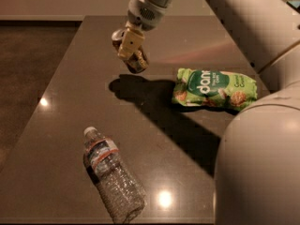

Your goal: Knock orange can over

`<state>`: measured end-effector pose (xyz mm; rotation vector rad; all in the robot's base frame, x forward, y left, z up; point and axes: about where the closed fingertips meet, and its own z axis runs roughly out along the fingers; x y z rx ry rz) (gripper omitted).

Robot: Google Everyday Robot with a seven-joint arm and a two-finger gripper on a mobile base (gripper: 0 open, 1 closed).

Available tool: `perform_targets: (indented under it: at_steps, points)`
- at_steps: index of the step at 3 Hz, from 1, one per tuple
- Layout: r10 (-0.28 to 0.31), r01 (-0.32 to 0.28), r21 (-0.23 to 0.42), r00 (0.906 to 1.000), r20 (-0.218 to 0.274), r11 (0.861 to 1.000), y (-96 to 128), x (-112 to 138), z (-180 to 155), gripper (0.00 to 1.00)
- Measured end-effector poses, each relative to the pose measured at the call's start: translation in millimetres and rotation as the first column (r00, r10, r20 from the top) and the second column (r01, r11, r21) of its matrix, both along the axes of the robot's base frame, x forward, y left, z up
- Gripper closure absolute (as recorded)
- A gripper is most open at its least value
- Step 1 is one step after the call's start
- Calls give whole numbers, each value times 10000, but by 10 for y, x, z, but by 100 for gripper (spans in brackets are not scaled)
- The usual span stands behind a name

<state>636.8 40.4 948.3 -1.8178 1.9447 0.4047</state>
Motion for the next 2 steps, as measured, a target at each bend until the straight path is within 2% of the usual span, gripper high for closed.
perform_targets:
  at_steps: [1,2]
  points:
    - [741,-685,-1431,9967,339,9873,128,-98,-11,100]
    - [1350,-1187,-2374,9894,534,9641,209,-180,-55,100]
